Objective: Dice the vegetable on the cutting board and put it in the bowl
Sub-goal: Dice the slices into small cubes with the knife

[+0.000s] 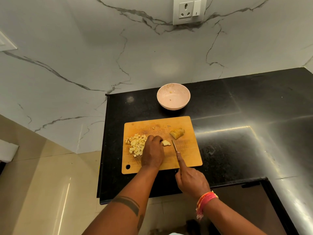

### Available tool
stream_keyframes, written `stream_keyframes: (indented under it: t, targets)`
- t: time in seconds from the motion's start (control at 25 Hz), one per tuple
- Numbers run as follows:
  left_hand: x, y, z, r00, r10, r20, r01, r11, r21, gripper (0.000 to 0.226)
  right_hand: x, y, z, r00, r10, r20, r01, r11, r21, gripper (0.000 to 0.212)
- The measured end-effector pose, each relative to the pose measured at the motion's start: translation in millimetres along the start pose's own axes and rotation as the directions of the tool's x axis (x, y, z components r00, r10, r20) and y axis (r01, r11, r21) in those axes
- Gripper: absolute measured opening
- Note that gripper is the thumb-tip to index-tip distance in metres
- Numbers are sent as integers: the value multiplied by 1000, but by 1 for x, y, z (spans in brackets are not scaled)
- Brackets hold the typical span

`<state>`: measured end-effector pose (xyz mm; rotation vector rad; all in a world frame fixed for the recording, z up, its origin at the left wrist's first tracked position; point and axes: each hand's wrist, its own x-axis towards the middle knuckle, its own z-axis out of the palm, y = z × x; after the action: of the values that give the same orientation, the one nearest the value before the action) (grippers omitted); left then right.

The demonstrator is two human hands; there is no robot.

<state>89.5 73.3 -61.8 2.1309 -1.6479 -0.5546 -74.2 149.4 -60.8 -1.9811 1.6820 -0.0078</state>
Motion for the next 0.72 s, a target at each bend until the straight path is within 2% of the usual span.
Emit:
stream_keyframes:
  t: [0.16,0.32,0.48,0.64,0.72]
  targets:
    - [-6,-14,-5,999,-10,-51,9,1000,-25,24,16,-37,15,998,-47,51,48,999,-14,78]
    - [-4,-26,-17,995,-39,-87,36,999,-37,25,33,-63,19,990,-137,30,138,990,-26,73]
    - [8,-23,-18,996,-24,-82,22,1000,-22,26,30,-46,2,994,-103,-33,103,995,16,74]
    - [17,11,-4,998,62,18,-60,992,-110,26,28,-8,-18,991,-36,-126,48,994,97,72]
    - [23,27,6,998,52,41,-45,987,-152,30,30,3,-24,988,-29,-149,47,992,116,71]
